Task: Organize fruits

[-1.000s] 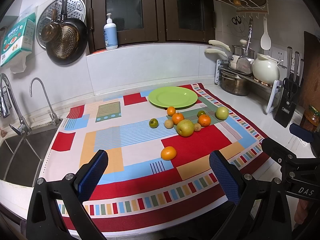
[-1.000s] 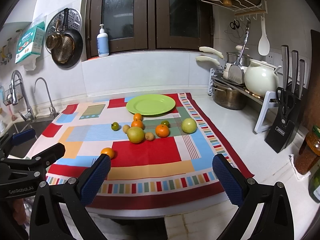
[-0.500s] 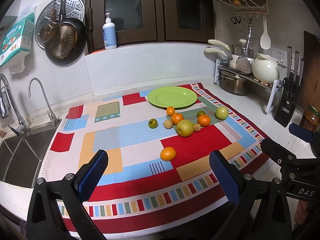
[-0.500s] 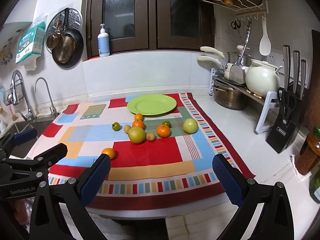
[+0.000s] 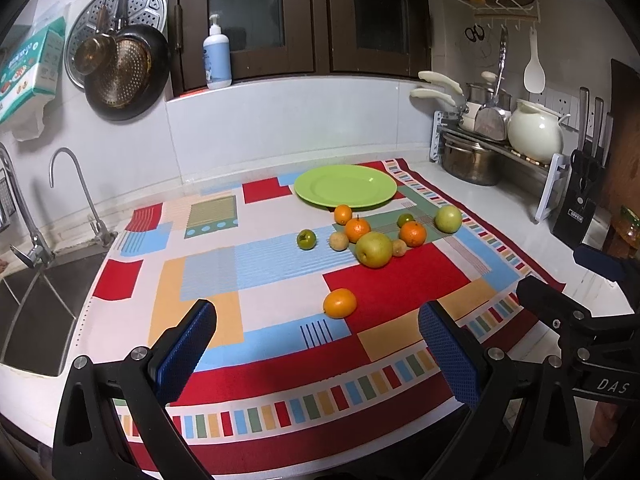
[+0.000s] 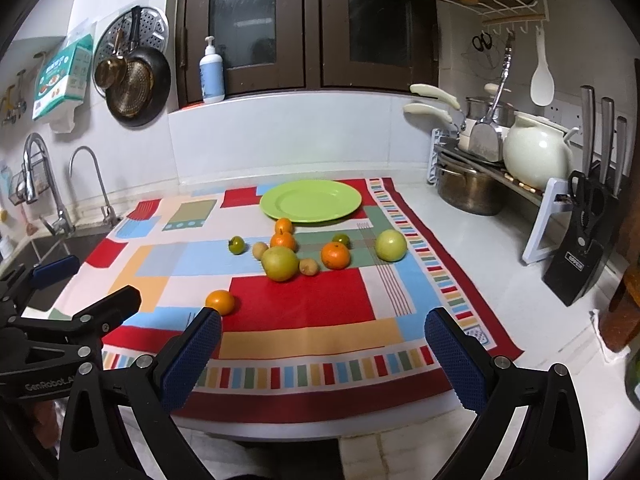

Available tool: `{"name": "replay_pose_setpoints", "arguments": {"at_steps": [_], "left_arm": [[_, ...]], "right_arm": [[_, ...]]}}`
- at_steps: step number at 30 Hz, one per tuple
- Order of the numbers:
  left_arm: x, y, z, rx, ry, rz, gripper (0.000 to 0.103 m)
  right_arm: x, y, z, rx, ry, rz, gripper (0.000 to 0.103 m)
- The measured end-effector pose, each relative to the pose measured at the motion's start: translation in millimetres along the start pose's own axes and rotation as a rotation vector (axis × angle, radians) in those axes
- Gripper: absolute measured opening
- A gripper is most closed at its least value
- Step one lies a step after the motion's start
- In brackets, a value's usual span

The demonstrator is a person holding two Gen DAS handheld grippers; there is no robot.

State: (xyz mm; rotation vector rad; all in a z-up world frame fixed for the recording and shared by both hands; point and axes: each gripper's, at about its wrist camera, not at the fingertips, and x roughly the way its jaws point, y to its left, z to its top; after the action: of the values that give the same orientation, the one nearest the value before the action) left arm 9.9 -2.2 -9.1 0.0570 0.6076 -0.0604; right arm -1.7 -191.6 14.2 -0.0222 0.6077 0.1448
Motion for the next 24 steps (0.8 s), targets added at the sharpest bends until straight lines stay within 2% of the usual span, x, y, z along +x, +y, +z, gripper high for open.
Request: {"name": "replay_pose_setpoints", "arguments": {"at_steps": [3, 9, 14, 24], "left_arm": [[10, 2, -5, 0.010, 0.011, -0.009, 0.101], [37, 5, -15, 0.027, 0.050, -0.031, 0.088], [61, 6, -19, 0.040, 0.086, -0.068, 0.081], [112, 3, -16, 0.095, 0.147, -0.156, 0.065]], "right_arm": [[7, 4, -1, -0.021, 0.011, 0.002, 0.102], [29, 11, -2, -0.067, 0.038, 0.012, 0.102], [54, 17, -2, -0.100, 0.072, 0.023, 0.101], [112, 19, 6, -0.137, 0.142, 0.057, 0.092]]}}
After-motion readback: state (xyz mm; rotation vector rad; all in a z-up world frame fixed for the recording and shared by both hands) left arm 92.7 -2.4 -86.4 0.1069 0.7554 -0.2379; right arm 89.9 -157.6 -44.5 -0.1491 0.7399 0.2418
